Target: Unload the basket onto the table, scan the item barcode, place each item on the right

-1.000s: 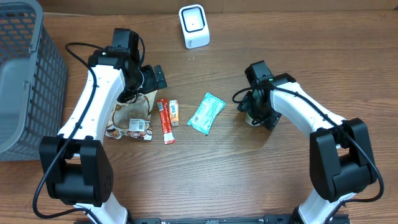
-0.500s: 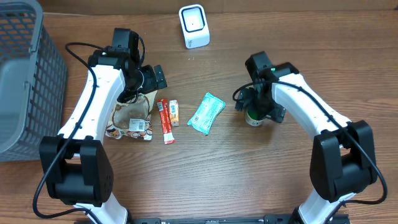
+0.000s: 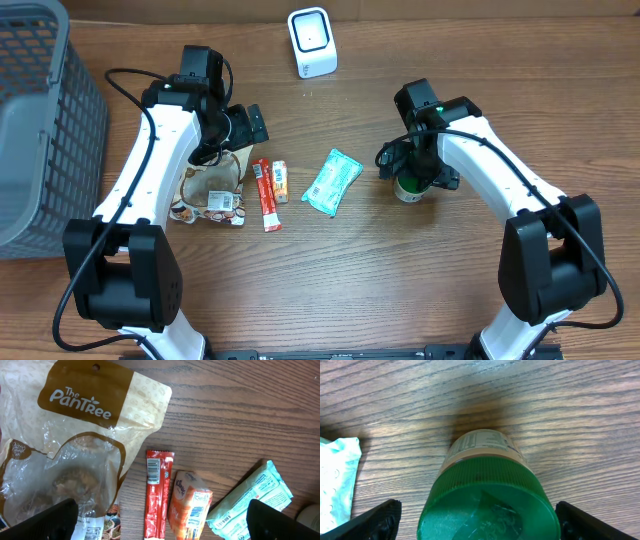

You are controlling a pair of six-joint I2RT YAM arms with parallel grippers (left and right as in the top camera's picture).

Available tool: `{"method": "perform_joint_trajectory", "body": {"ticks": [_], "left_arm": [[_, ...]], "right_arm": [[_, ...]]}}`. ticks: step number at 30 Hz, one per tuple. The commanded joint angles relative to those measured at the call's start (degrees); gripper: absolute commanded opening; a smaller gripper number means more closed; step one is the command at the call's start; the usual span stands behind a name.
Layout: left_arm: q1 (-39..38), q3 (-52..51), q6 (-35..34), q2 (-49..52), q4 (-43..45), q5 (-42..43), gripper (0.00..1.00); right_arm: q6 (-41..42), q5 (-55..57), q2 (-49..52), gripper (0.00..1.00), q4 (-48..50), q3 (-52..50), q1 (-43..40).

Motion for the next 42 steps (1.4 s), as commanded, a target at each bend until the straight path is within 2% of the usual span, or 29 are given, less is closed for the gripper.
{"method": "perform_joint_trajectory", "body": {"ticks": [1, 5, 11, 18, 28, 31, 37, 42], "left_arm": [[-0.07, 1.16, -0.20, -0.04, -0.07, 0.46, 1.00], [-0.07, 1.16, -0.20, -0.04, -0.07, 0.46, 1.00], [-0.07, 1.16, -0.20, -0.04, -0.07, 0.46, 1.00], [-0.07, 1.16, -0.20, -0.04, -0.09, 0.46, 1.00], [-0.07, 1.16, -0.20, -0.04, -0.07, 0.46, 1.00], [-0.07, 1.16, -0.20, -0.04, -0.07, 0.48, 1.00], [-0.07, 1.16, -0.20, -0.04, -0.07, 0.46, 1.00], [-0.07, 1.16, -0.20, -0.04, -0.07, 0.48, 0.99]], "right_arm": [[-1.33, 0.37, -0.44, 0.99, 0.31, 0.04, -0.09], [-1.33, 0.42, 0.17, 0.99, 1.64, -0.90, -0.09], [-1.77, 0.37, 0.92, 0.93, 2.01, -1.05, -1.05], [-7.58, -3.23, 2.62, 0.89, 3.19, -2.69, -2.38], [-10.78, -3.26, 3.78, 0.81, 3.76, -2.75, -2.32], [-10.75, -3.06, 3.78, 0.76, 3.43, -2.75, -2.32], [-10.29, -3.06, 3.78, 0.75, 2.69, -2.75, -2.32], [-3.96, -3.15, 3.78, 0.77, 2.47, -2.75, -2.34]]}}
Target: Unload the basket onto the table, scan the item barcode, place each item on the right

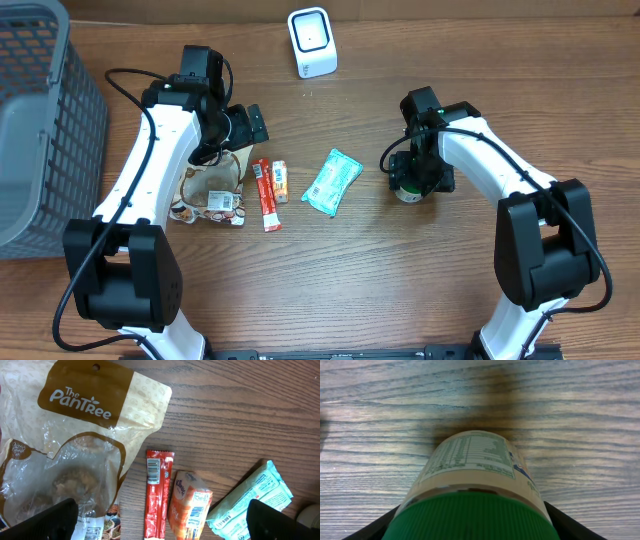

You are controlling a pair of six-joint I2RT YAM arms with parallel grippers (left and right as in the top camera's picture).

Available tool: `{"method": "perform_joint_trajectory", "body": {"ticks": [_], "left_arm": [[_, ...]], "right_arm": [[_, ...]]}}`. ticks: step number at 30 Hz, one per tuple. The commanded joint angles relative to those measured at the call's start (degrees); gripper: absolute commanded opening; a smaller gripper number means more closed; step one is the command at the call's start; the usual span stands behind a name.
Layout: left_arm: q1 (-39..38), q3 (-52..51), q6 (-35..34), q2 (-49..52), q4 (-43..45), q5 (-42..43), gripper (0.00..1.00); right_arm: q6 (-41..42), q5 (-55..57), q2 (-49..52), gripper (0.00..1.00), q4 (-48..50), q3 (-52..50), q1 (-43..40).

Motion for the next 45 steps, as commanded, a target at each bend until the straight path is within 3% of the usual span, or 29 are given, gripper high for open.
{"method": "perform_joint_trajectory", "body": {"ticks": [1, 5, 11, 16, 22, 26, 33, 45], "left_arm": [[-0.07, 1.16, -0.17, -0.04, -0.07, 0.46, 1.00], [-0.07, 1.16, -0.17, -0.04, -0.07, 0.46, 1.00], [-0.07, 1.16, -0.17, -0.04, -0.07, 0.46, 0.99], [-0.07, 1.16, -0.17, -0.04, -0.09, 0.48, 0.99], [-0.07, 1.16, -0.17, -0.04, -0.07, 0.48, 1.00], [-0.07, 1.16, -0.17, -0.04, -0.07, 0.48, 1.00], [-0.07, 1.16, -0.17, -0.04, -0.09, 0.46, 1.00], [-0.07, 1.16, -0.17, -0.04, -0.07, 0.48, 1.00]], "right_arm": [[6.47, -0.04, 0.17, 0.76, -0.04, -0.24, -0.07], [8.04, -0.63, 0.17, 0.75, -0.50, -0.24, -0.07], [7.45, -0.35, 0.17, 0.58, -0.44, -0.24, -0.07], [1.03, -0.17, 0.17, 0.54, -0.07, -0.24, -0.07], [-11.67, 0.28, 0.17, 0.60, 1.27, -0.24, -0.07], [-12.79, 1.92, 0.17, 0.72, 1.75, -0.24, -0.07], [-1.18, 1.97, 0.17, 0.81, 1.81, -0.24, -0.09], [3.30, 1.95, 0.17, 0.85, 3.54, -0.22, -0.07]]}}
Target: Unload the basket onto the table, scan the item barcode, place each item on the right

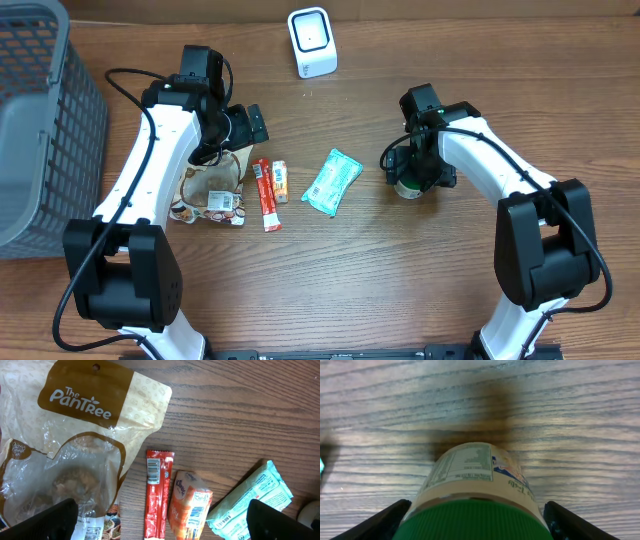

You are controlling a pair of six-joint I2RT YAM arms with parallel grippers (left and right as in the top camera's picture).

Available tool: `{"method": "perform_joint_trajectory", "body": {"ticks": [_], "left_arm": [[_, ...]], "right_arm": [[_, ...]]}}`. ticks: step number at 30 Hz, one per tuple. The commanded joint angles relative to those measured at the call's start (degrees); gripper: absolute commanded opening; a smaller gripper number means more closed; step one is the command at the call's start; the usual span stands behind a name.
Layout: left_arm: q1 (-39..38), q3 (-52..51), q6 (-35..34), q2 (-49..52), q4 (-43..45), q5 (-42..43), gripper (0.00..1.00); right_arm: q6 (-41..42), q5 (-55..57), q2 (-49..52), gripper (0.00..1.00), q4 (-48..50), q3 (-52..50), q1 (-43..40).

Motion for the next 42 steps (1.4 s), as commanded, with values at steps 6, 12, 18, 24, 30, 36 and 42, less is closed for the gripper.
{"method": "perform_joint_trajectory", "body": {"ticks": [6, 12, 18, 24, 30, 36, 42], "left_arm": [[-0.07, 1.16, -0.17, -0.04, -0.09, 0.48, 1.00], [-0.07, 1.16, -0.17, -0.04, -0.09, 0.48, 1.00], [-0.07, 1.16, -0.17, -0.04, -0.07, 0.48, 1.00], [-0.07, 1.16, -0.17, -0.04, -0.07, 0.48, 1.00], [-0.07, 1.16, -0.17, -0.04, -0.07, 0.48, 1.00], [-0.07, 1.16, -0.17, -0.04, -0.09, 0.48, 0.99], [-0.07, 1.16, -0.17, -0.04, -0.07, 0.46, 1.00]], "right_arm": [[2.54, 0.57, 0.17, 0.78, -0.09, -0.28, -0.07], [2.54, 0.76, 0.59, 0.76, -0.07, -0.35, -0.07], [2.54, 0.76, 1.49, 0.76, 0.72, -1.44, -0.07], [2.54, 0.76, 1.57, 0.76, 2.36, -2.71, -0.07], [2.51, 0.74, 1.55, 0.72, 2.54, -2.45, -0.07], [2.51, 0.74, 1.55, 0.73, 1.11, -0.70, -0.07], [2.49, 0.74, 1.55, 0.83, 0.96, -0.28, -0.07]]}}
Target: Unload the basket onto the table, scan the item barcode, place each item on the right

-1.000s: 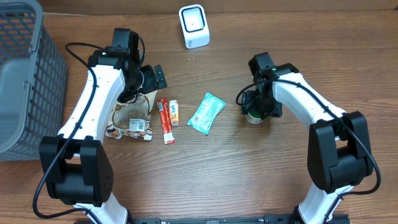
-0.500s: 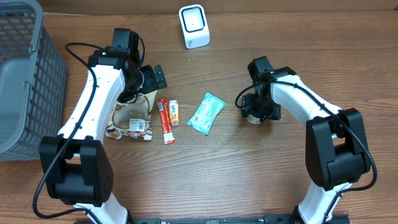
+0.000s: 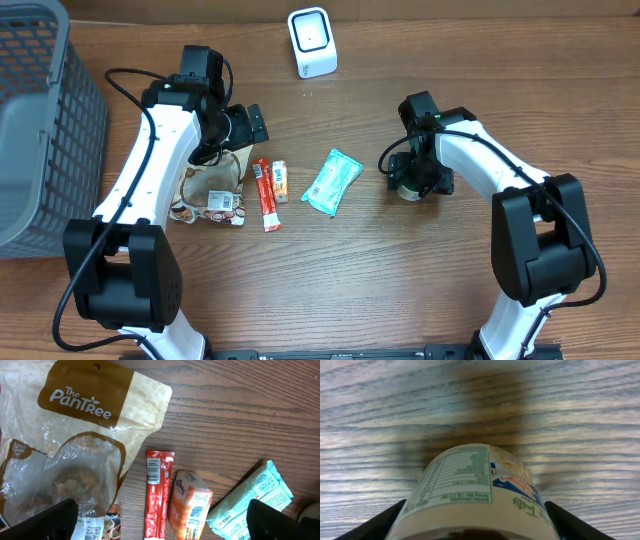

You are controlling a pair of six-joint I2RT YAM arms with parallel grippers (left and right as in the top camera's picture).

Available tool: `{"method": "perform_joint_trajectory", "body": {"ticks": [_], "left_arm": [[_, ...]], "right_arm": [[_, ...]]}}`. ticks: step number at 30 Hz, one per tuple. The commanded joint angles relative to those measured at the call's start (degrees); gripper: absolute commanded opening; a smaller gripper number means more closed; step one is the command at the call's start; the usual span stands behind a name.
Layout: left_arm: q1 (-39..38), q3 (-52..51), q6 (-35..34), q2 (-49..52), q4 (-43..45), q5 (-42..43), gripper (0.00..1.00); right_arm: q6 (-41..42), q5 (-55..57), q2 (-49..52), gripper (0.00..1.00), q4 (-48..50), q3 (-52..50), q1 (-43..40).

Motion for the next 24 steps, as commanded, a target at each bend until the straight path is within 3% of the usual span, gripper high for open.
{"method": "perform_joint_trajectory", "body": {"ticks": [1, 11, 24], "left_arm": [[-0.07, 1.16, -0.17, -0.04, -0.04, 0.46, 0.99], [-0.07, 1.16, -0.17, -0.04, -0.04, 0.48, 1.00], [-0.07, 1.16, -0.17, -0.04, -0.07, 0.48, 1.00]], "right_arm": [[0.22, 0.59, 0.17, 0.83, -0.39, 2.16, -0.04], [0.22, 0.59, 0.17, 0.76, -2.47, 3.93, -0.04], [0.22, 0.61, 0.20, 0.79, -0.24, 1.16, -0.04]]}}
